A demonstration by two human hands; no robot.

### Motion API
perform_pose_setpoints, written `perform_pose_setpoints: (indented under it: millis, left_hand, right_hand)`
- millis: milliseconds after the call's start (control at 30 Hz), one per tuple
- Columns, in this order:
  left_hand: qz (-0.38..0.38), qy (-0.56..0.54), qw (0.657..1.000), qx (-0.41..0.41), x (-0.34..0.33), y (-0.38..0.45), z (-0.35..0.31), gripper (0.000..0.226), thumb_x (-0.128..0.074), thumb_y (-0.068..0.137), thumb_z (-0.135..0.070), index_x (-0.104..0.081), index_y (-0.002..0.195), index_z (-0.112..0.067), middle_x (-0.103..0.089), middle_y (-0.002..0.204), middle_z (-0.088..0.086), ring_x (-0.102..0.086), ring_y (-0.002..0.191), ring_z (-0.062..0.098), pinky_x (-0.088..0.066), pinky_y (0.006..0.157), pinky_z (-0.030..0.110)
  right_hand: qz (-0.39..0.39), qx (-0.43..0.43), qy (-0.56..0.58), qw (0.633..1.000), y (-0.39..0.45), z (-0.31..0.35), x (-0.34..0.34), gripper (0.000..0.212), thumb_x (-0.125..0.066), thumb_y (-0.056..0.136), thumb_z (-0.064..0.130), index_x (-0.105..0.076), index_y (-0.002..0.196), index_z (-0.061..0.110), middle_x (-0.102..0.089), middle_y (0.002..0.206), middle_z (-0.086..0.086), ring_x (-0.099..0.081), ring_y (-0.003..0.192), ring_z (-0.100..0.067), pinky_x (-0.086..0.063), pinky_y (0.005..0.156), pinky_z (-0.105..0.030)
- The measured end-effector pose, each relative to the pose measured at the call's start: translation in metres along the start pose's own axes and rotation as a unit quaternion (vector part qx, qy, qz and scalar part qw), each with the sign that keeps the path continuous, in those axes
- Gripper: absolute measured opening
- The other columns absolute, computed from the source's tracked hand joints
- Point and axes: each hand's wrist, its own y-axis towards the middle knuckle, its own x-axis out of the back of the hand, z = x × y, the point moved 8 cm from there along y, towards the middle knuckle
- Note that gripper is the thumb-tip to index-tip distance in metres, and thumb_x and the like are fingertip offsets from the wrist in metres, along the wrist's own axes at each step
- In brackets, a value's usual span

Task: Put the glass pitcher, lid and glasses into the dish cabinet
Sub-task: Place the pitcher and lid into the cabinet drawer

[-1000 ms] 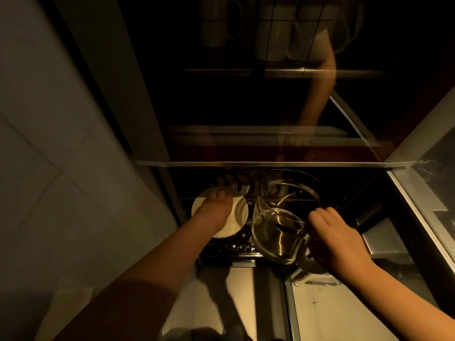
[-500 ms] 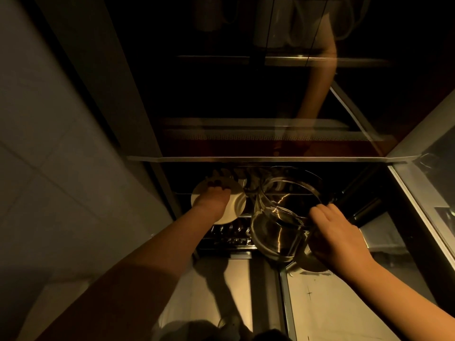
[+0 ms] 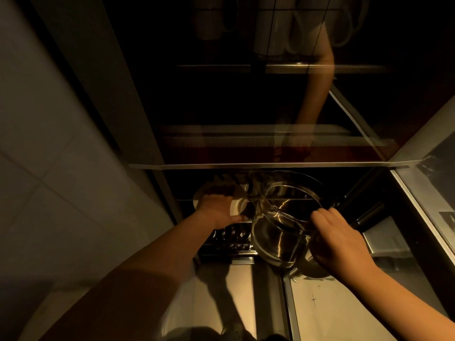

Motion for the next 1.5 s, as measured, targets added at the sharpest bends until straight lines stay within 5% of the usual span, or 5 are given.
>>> perform_pose_setpoints:
  millis: [300, 567, 900, 1067, 1500]
  left_hand:
    - [-0.009, -0.020, 1.000, -0.021, -0.001, -0.001, 0.001, 0.048, -0.036, 0.099, -0.041, -0.039, 0.137, -0.011, -0.049, 0.134, 0.013, -0.047, 0.117, 0.028, -0.040, 0.092, 0.036]
    - [0.032, -0.034, 0.999, -0.013, 0.004, -0.002, -0.003, 0.059, -0.048, 0.089, -0.059, -0.048, 0.129, -0.015, -0.054, 0.127, 0.008, -0.053, 0.111, 0.024, -0.042, 0.089, 0.033]
    - [-0.095, 0.075, 0.992, -0.041, -0.003, -0.009, -0.019, 0.043, -0.040, 0.100, -0.030, -0.036, 0.139, -0.010, -0.047, 0.135, 0.012, -0.045, 0.121, 0.028, -0.036, 0.097, 0.037]
    - [-0.161, 0.048, 0.984, -0.057, -0.006, -0.027, -0.015, 0.076, -0.058, 0.084, -0.001, -0.020, 0.149, -0.014, -0.033, 0.149, 0.007, -0.029, 0.136, 0.025, -0.024, 0.111, 0.034]
    - [-0.170, 0.032, 0.985, -0.012, -0.045, -0.051, -0.013, 0.078, -0.044, 0.094, -0.017, 0.014, 0.147, -0.013, 0.024, 0.152, 0.008, 0.020, 0.142, 0.025, 0.015, 0.111, 0.041]
  right_hand:
    - [-0.008, 0.005, -0.006, 1.000, 0.002, 0.001, 0.000, 0.055, -0.079, 0.045, 0.000, -0.048, 0.088, 0.016, -0.055, 0.082, -0.002, -0.038, 0.073, -0.011, -0.015, 0.048, -0.008]
    - [-0.023, 0.013, 0.005, 1.000, 0.000, 0.002, 0.000, 0.053, -0.074, 0.049, 0.003, -0.045, 0.089, 0.019, -0.056, 0.082, -0.001, -0.045, 0.069, -0.014, -0.028, 0.041, -0.012]
    - [-0.027, 0.013, 0.001, 1.000, -0.007, 0.002, -0.004, 0.049, -0.079, 0.045, 0.003, -0.052, 0.084, 0.015, -0.055, 0.079, -0.001, -0.048, 0.067, -0.016, -0.030, 0.038, -0.012]
    - [-0.023, 0.012, -0.004, 1.000, -0.005, -0.001, -0.005, 0.057, -0.083, 0.039, 0.000, -0.053, 0.085, 0.015, -0.055, 0.080, -0.001, -0.050, 0.068, -0.018, -0.035, 0.037, -0.015]
    - [-0.007, 0.016, -0.003, 1.000, -0.008, 0.001, -0.007, 0.064, -0.086, 0.035, 0.001, -0.051, 0.085, 0.017, -0.056, 0.081, 0.000, -0.052, 0.068, -0.018, -0.035, 0.040, -0.013]
